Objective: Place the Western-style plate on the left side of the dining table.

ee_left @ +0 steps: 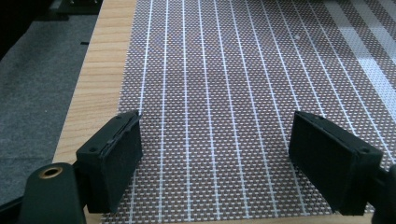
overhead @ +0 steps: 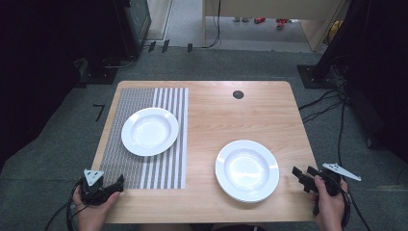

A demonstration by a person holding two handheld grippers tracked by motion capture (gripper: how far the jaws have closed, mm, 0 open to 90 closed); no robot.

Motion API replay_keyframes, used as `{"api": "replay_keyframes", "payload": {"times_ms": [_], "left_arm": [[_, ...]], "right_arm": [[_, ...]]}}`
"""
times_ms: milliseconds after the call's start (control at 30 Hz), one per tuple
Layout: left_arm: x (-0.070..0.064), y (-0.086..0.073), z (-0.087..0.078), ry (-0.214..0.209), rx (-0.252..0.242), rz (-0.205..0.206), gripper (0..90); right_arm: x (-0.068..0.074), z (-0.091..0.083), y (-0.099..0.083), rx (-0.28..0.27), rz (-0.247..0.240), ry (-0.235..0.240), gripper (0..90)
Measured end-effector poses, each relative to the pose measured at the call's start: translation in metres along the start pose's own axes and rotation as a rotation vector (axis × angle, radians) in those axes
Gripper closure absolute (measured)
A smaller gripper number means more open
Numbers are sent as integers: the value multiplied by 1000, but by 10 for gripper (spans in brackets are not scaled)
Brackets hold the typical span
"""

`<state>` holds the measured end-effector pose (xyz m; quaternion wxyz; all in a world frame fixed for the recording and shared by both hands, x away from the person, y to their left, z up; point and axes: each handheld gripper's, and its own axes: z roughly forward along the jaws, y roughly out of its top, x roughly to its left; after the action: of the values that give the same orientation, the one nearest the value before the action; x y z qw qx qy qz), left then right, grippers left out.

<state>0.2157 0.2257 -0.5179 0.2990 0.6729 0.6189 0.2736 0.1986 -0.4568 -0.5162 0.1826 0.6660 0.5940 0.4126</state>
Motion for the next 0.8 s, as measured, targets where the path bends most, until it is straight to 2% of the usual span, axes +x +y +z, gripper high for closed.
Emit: {"api": "replay_keyframes", "payload": {"times_ms": [167, 333, 533, 800], "left_arm": [[0, 0, 0, 0, -1, 0, 171], [0, 0, 0, 0, -1, 0, 171], [0, 0, 0, 0, -1, 0, 171], [0, 0, 0, 0, -1, 0, 171]], "right_arm": [[-6, -4, -3, 5, -6, -33, 282], [-8, -5, -8, 20, -16, -46, 277], [-4, -4, -10, 17, -56, -69, 266], [-1, -2, -13, 2, -75, -74, 238]]}}
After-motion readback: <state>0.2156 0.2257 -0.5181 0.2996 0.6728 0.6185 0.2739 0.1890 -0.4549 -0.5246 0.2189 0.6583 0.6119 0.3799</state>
